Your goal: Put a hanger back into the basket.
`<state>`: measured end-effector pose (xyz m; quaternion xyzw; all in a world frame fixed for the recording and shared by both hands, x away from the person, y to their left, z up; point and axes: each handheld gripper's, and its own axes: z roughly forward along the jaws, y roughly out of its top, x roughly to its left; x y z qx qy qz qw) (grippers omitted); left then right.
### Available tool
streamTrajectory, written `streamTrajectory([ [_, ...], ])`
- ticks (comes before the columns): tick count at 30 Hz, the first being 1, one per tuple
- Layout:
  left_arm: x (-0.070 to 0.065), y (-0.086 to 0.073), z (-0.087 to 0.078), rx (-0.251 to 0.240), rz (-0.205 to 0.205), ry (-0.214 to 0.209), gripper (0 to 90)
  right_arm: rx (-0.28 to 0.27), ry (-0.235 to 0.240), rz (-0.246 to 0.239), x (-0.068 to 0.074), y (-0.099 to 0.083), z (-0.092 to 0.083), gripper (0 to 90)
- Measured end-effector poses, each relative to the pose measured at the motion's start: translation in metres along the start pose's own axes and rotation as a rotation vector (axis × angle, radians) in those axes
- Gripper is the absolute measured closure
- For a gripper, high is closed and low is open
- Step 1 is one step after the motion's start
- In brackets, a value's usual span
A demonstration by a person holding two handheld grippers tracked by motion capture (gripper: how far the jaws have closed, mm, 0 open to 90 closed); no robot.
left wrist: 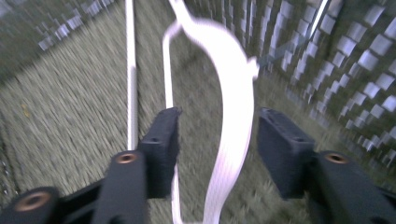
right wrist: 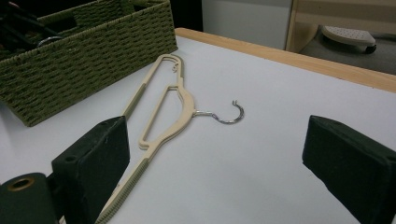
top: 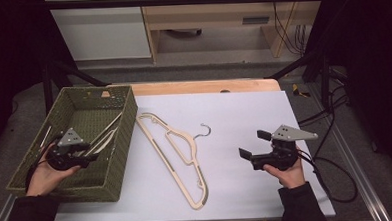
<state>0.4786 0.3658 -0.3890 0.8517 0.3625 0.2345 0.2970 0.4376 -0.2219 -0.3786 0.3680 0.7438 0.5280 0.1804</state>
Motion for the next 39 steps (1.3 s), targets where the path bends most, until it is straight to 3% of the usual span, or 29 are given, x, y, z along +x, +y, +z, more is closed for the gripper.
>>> streamTrajectory([
  [2, -0.001, 0.006, -0.009, -0.056, -0.004, 0.02, 37.7, 0.001, 0.002, -0.011, 0.001, 0.0, 0.001, 8.9],
  [4, -0.005, 0.012, -0.017, -0.111, -0.037, 0.062, 32.8, -0.006, -0.004, -0.007, 0.003, 0.002, 0.003, 9.5],
  [6, -0.011, 0.016, -0.025, -0.188, -0.074, 0.075, 28.0, -0.011, 0.003, 0.002, 0.005, 0.003, 0.005, 9.9],
  [11, -0.03, 0.028, -0.046, -0.347, -0.146, 0.049, 18.1, 0.004, 0.009, 0.026, 0.013, 0.006, 0.016, 10.3],
  [14, -0.044, 0.035, -0.055, -0.463, -0.216, -0.008, 14.0, 0.027, 0.011, 0.02, 0.019, 0.008, 0.027, 10.5],
  [17, -0.061, 0.042, -0.058, -0.524, -0.222, -0.046, 11.7, 0.047, 0.023, 0.013, 0.028, 0.01, 0.041, 11.0],
  [20, -0.078, 0.048, -0.057, -0.557, -0.212, -0.079, 11.4, 0.076, 0.038, 0.004, 0.039, 0.01, 0.056, 11.6],
  [22, -0.089, 0.05, -0.053, -0.576, -0.22, -0.085, 11.3, 0.094, 0.054, 0.011, 0.045, 0.008, 0.066, 12.4],
  [25, -0.1, 0.051, -0.045, -0.586, -0.243, -0.117, 10.9, 0.128, 0.041, 0.012, 0.052, 0.002, 0.081, 14.1],
  [27, -0.105, 0.051, -0.039, -0.542, -0.219, -0.101, 10.5, 0.159, 0.032, 0.03, 0.057, -0.004, 0.092, 15.2],
  [33, -0.116, 0.047, -0.024, -0.515, -0.207, -0.118, 9.0, 0.256, 0.027, 0.021, 0.062, -0.027, 0.118, 21.6],
  [36, -0.118, 0.046, -0.017, -0.504, -0.193, -0.113, 8.4, 0.296, 0.031, 0.047, 0.065, -0.037, 0.132, 24.2],
  [39, -0.118, 0.046, -0.016, -0.498, -0.189, -0.115, 8.2, 0.341, 0.02, 0.019, 0.067, -0.045, 0.141, 28.2],
])
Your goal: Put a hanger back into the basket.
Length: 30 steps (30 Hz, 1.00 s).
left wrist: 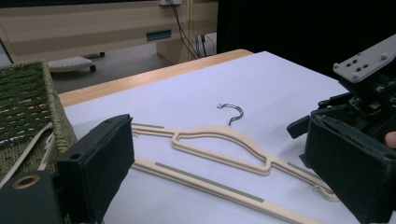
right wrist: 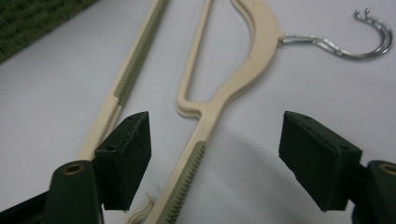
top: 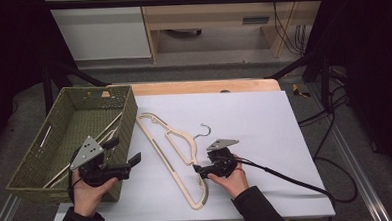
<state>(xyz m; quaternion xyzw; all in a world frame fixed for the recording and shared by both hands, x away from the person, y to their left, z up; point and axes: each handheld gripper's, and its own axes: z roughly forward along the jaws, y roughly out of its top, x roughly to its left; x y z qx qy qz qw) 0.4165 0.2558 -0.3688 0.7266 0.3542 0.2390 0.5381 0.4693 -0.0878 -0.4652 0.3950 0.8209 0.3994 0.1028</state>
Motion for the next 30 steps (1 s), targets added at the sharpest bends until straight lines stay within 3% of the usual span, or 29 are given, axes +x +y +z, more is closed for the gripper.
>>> streamTrajectory([
  [4, 0.001, 0.0, -0.001, 0.003, 0.0, -0.005, 8.2, 0.043, -0.015, -0.042, 0.004, -0.002, 0.009, 38.7],
  [8, 0.0, -0.001, -0.002, 0.009, -0.003, -0.006, 8.2, 0.086, -0.026, -0.043, 0.008, -0.003, 0.015, 49.6],
  [14, -0.002, 0.002, -0.004, 0.003, 0.008, -0.004, 8.8, 0.103, 0.001, 0.005, 0.006, -0.001, 0.013, 65.1],
  [15, -0.002, 0.002, -0.004, 0.002, 0.005, -0.005, 8.9, 0.112, 0.014, 0.045, 0.007, 0.001, 0.013, 69.5],
  [16, -0.002, 0.002, -0.004, 0.001, 0.004, -0.005, 8.9, 0.122, 0.025, 0.047, 0.006, 0.0, 0.013, 71.3],
  [19, -0.002, 0.002, -0.004, 0.007, 0.008, -0.008, 9.0, 0.131, 0.03, 0.098, 0.006, 0.002, 0.013, 73.4],
  [30, -0.003, 0.002, -0.003, 0.013, 0.011, -0.009, 9.4, 0.169, -0.022, 0.141, -0.009, 0.003, 0.001, 78.1],
])
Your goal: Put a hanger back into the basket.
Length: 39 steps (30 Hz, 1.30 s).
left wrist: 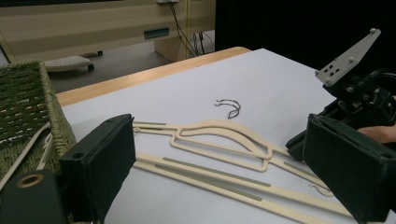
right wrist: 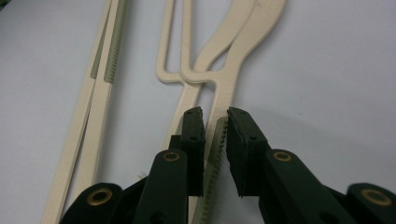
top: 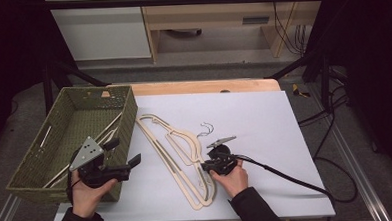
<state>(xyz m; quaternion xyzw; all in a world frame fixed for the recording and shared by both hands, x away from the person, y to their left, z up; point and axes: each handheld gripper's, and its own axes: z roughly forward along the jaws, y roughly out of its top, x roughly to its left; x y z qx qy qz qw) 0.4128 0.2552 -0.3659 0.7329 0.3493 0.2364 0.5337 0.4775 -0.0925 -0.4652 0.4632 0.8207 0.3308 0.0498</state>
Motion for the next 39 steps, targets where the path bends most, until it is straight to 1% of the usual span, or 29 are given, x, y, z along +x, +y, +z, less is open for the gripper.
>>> streamTrajectory([
  [2, 0.0, 0.0, 0.0, 0.002, 0.0, 0.0, 9.4, -0.008, -0.004, 0.015, -0.004, -0.001, -0.003, 78.8],
  [3, 0.0, 0.0, 0.0, 0.002, 0.0, 0.001, 9.4, -0.01, -0.011, 0.009, -0.007, -0.001, -0.003, 78.5],
  [4, 0.0, 0.0, 0.0, 0.002, -0.001, 0.0, 9.5, 0.001, -0.016, 0.002, -0.008, -0.002, -0.004, 77.8],
  [5, 0.0, -0.001, 0.001, 0.004, -0.003, -0.001, 9.5, 0.013, -0.005, 0.004, -0.008, -0.002, -0.004, 74.7],
  [6, -0.001, -0.001, 0.001, 0.004, -0.003, -0.001, 9.5, 0.012, 0.004, -0.003, -0.008, -0.003, -0.003, 70.6],
  [7, -0.001, -0.001, 0.001, 0.005, -0.002, -0.003, 9.5, 0.021, 0.003, -0.012, -0.006, -0.005, -0.003, 68.8],
  [9, -0.002, 0.0, 0.002, 0.007, -0.001, -0.002, 9.5, 0.009, -0.003, -0.025, -0.003, -0.006, -0.003, 69.8],
  [10, -0.002, 0.0, 0.002, 0.009, 0.003, -0.002, 9.5, 0.009, -0.025, -0.04, -0.003, -0.007, -0.003, 73.2],
  [11, -0.002, -0.001, 0.003, 0.01, 0.0, -0.003, 9.5, 0.013, -0.051, -0.034, -0.001, -0.007, -0.003, 76.2],
  [14, -0.004, -0.001, 0.006, 0.018, -0.002, -0.006, 9.7, 0.007, -0.056, -0.027, -0.002, -0.008, -0.002, 77.8],
  [15, -0.004, -0.001, 0.007, 0.023, 0.003, -0.007, 9.7, 0.012, -0.056, -0.013, -0.003, -0.007, -0.003, 78.4],
  [16, -0.006, -0.002, 0.008, 0.027, 0.0, -0.008, 9.7, 0.019, -0.048, 0.02, -0.003, -0.006, -0.003, 79.1],
  [18, -0.007, -0.002, 0.01, 0.034, 0.005, -0.012, 9.7, 0.024, -0.029, 0.062, -0.006, -0.004, -0.004, 79.9],
  [19, -0.008, -0.002, 0.011, 0.036, 0.009, -0.016, 9.8, 0.008, -0.024, 0.045, -0.009, -0.005, -0.004, 80.0],
  [20, -0.009, -0.002, 0.011, 0.037, 0.014, -0.017, 9.8, -0.001, -0.028, 0.046, -0.012, -0.005, -0.005, 80.1],
  [22, -0.009, -0.002, 0.012, 0.038, 0.016, -0.02, 9.7, -0.015, -0.008, 0.056, -0.017, -0.005, -0.01, 80.3],
  [23, -0.01, -0.002, 0.012, 0.037, 0.016, -0.019, 9.8, -0.036, 0.002, 0.044, -0.021, -0.004, -0.013, 80.3],
  [24, -0.01, -0.002, 0.012, 0.036, 0.015, -0.018, 9.7, -0.047, 0.016, 0.059, -0.022, -0.004, -0.017, 80.4],
  [25, -0.01, -0.002, 0.012, 0.035, 0.013, -0.018, 9.8, -0.061, 0.018, 0.063, -0.022, -0.003, -0.021, 80.5],
  [26, -0.01, -0.002, 0.012, 0.034, 0.013, -0.018, 9.8, -0.077, 0.014, 0.042, -0.023, -0.003, -0.025, 80.7],
  [27, -0.011, -0.002, 0.012, 0.034, 0.009, -0.018, 9.8, -0.087, 0.018, 0.034, -0.023, -0.003, -0.029, 81.2],
  [28, -0.011, -0.002, 0.013, 0.035, 0.01, -0.019, 9.8, -0.101, 0.034, 0.019, -0.023, -0.003, -0.032, 81.9],
  [29, -0.012, -0.002, 0.014, 0.036, 0.01, -0.02, 9.9, -0.11, 0.051, 0.029, -0.021, -0.002, -0.035, 82.4],
  [31, -0.014, -0.002, 0.017, 0.044, 0.012, -0.023, 10.0, -0.14, 0.078, 0.012, -0.02, -0.001, -0.042, 83.1],
  [32, -0.015, -0.002, 0.019, 0.052, 0.015, -0.024, 10.1, -0.144, 0.097, 0.018, -0.019, -0.001, -0.045, 83.6],
  [33, -0.016, -0.002, 0.022, 0.057, 0.018, -0.026, 10.1, -0.155, 0.103, -0.002, -0.02, -0.001, -0.045, 83.7],
  [36, -0.021, -0.001, 0.03, 0.067, 0.023, -0.034, 10.3, -0.164, 0.118, -0.013, -0.018, -0.002, -0.047, 83.9],
  [38, -0.023, 0.002, 0.037, 0.08, 0.039, -0.037, 10.5, -0.163, 0.126, -0.009, -0.017, -0.002, -0.048, 84.0],
  [39, -0.024, 0.003, 0.04, 0.083, 0.037, -0.038, 10.7, -0.166, 0.13, -0.02, -0.017, -0.002, -0.049, 84.0],
])
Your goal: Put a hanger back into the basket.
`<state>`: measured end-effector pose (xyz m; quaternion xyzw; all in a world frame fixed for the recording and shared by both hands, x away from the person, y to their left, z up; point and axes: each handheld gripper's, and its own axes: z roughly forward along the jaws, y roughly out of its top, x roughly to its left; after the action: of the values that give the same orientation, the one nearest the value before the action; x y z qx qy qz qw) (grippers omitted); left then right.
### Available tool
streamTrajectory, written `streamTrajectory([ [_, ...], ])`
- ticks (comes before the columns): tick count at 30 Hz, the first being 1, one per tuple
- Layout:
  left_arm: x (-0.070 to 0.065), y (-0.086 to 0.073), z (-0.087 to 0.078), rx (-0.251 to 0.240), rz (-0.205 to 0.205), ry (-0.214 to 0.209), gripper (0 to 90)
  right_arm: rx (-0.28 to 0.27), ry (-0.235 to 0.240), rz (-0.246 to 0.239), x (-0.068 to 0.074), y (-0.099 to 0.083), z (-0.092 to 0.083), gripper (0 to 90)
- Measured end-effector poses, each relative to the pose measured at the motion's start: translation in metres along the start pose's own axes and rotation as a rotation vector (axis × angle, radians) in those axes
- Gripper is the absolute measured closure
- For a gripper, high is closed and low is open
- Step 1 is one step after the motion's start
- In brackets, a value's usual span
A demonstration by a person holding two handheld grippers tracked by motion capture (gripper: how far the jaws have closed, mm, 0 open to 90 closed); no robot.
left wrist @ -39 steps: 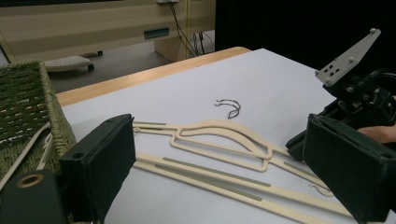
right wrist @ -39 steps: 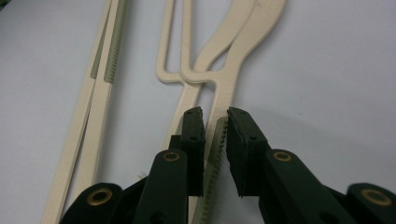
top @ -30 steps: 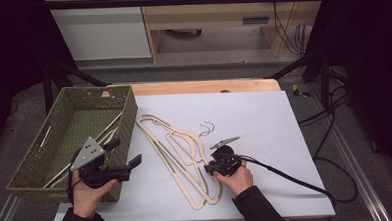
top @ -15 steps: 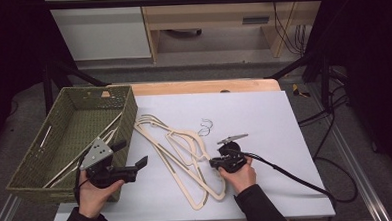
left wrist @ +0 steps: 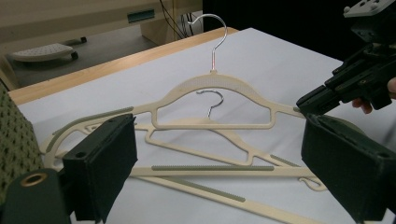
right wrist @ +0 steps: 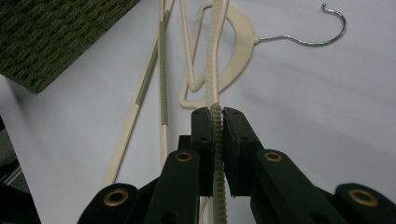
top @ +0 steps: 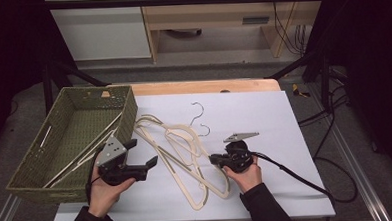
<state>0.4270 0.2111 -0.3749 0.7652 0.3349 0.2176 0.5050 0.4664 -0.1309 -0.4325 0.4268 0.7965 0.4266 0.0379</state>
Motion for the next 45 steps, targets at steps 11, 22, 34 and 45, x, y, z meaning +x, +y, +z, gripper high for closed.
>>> streamTrajectory([
  [11, -0.001, 0.034, 0.067, 0.048, 0.004, -0.01, 17.7, -0.012, 0.021, 0.002, 0.004, 0.0, -0.003, 84.7],
  [22, 0.005, 0.039, 0.131, 0.074, -0.002, -0.074, 46.6, -0.019, 0.028, -0.011, 0.005, 0.0, -0.003, 84.7],
  [34, 0.01, 0.038, 0.151, 0.123, -0.001, -0.089, 76.0, -0.013, 0.038, -0.021, 0.008, 0.0, -0.004, 84.8],
  [45, 0.002, 0.044, 0.135, 0.098, -0.002, -0.051, 83.7, -0.029, 0.047, -0.051, 0.013, 0.002, -0.009, 82.1],
])
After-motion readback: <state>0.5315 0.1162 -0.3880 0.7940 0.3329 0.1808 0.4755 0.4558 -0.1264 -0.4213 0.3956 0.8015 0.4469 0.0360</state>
